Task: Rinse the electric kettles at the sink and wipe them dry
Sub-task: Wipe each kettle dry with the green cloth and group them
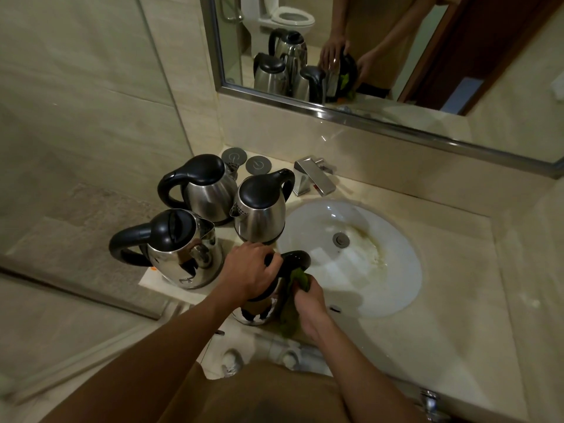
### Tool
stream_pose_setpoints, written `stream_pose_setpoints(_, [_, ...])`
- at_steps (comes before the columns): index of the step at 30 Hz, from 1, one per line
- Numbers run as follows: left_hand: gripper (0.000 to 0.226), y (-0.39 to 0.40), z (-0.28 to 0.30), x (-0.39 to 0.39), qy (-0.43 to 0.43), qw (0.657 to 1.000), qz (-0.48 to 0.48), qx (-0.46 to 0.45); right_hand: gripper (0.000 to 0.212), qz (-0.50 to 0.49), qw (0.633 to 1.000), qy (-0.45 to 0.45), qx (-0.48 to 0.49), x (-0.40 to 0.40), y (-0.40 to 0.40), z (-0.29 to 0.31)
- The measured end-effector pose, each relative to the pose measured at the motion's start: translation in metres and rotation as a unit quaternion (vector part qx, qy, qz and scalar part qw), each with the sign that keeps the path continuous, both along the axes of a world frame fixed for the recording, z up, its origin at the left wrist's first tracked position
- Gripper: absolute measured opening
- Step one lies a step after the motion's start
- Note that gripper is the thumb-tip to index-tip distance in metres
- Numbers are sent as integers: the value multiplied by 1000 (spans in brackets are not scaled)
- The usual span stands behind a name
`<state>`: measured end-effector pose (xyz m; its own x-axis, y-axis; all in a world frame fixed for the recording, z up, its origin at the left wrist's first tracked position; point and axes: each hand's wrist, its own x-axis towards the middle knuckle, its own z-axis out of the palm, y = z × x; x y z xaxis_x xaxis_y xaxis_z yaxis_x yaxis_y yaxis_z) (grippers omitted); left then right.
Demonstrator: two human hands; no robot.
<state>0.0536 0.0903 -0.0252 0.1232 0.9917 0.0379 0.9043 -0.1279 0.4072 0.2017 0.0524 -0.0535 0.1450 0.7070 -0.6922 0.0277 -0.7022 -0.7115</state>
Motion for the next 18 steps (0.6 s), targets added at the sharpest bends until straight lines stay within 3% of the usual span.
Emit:
stream_pose_setpoints(11, [52,2,-6,1,12,1000,14,19,9,-5,991,-76,107,-1,-18,12])
stream_pose_setpoints(14, [52,1,-4,2,19,999,18,19,7,19,992,-89,82,1,-12,11])
stream_pose_setpoints(18, [54,0,-3,2,17,1000,14,16,22,50,996,-78,14,4,-3,13])
